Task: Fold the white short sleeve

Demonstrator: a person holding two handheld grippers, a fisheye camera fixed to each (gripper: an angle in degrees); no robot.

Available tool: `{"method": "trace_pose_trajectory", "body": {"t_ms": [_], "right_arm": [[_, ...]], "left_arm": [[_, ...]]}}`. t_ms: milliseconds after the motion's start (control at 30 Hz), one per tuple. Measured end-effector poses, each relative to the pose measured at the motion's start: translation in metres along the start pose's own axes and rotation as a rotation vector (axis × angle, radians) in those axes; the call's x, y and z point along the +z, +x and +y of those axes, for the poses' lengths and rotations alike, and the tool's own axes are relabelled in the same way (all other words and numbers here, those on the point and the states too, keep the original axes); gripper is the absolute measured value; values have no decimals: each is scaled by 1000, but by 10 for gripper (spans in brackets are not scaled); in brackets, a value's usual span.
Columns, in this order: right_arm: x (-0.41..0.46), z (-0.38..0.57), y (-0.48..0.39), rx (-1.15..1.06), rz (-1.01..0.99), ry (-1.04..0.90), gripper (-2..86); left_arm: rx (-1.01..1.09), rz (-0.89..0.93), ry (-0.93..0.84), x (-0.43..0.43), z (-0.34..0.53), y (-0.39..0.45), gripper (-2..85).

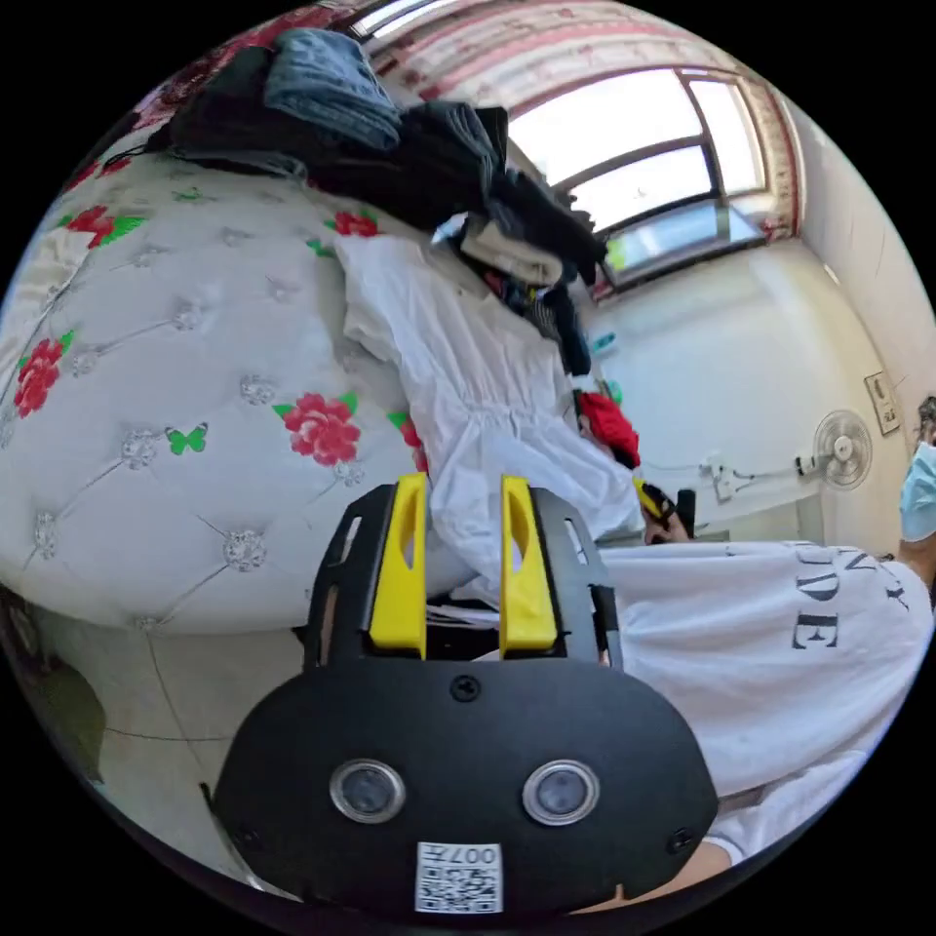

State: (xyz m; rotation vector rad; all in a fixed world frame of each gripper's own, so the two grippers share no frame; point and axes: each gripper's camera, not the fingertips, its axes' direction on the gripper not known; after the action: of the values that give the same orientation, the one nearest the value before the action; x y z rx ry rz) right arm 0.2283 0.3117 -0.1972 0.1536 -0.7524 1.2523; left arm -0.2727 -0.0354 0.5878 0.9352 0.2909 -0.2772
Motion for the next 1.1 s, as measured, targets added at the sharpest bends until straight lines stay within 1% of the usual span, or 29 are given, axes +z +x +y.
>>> {"method": "trace_pose_trajectory", "body": {"t_ms": [33,100,133,167,200,233,267,300,333,400,433,500,600,633,700,767,833,900,1000,1100], "right_arm": [[5,-3,-1,-2,23,-11,-3],[10,-6,-3,-5,40,-17,-3],[12,-7,-5,-4,44,-19,-3],[13,-8,-6,-4,50,-15,-3],[13,-9,-7,-3,52,-12,-3],[11,-10,-8,0,55,-7,-3],[9,-12,-9,2,56,3,-3],[7,-13,-10,3,55,10,-3],[4,-17,-11,5,48,21,-3],[3,-27,-13,7,28,37,-3],[3,-37,-14,6,5,54,-3],[8,-58,-20,-5,-34,72,-3],[28,-110,-45,-85,-39,96,-1],[41,-134,-58,-121,-7,109,0],[62,-168,-71,-149,35,141,3],[94,-201,-78,-147,173,141,13],[113,-212,-75,-133,242,111,20],[123,-210,-67,-128,271,97,26],[130,-188,-44,-113,234,61,37],[148,-165,-24,-83,252,-13,52]], "left_arm": [[16,-14,-61,16,-4,5,141],[107,-133,-260,75,-13,29,150],[129,-169,-299,88,-13,33,148],[152,-244,-379,111,-14,39,99],[167,-302,-423,124,-14,44,7],[172,-322,-420,126,-14,46,4],[198,-286,-390,122,-16,48,-3],[198,-192,-362,112,-20,46,-5],[188,-149,-347,106,-23,44,-7],[157,-48,-232,69,-40,29,-8],[148,-8,-205,60,-46,25,-8],[83,132,-62,24,-77,3,-7],[-9,231,87,2,-130,-18,1],[-26,224,111,0,-142,-21,4],[-68,135,206,2,-182,-24,54],[-110,75,221,10,-202,-26,93],[-153,11,198,16,-210,-30,108],[-121,-60,198,18,-200,-31,115],[-84,-114,146,27,-166,-35,118],[-73,-102,80,49,-136,-34,119]]}}
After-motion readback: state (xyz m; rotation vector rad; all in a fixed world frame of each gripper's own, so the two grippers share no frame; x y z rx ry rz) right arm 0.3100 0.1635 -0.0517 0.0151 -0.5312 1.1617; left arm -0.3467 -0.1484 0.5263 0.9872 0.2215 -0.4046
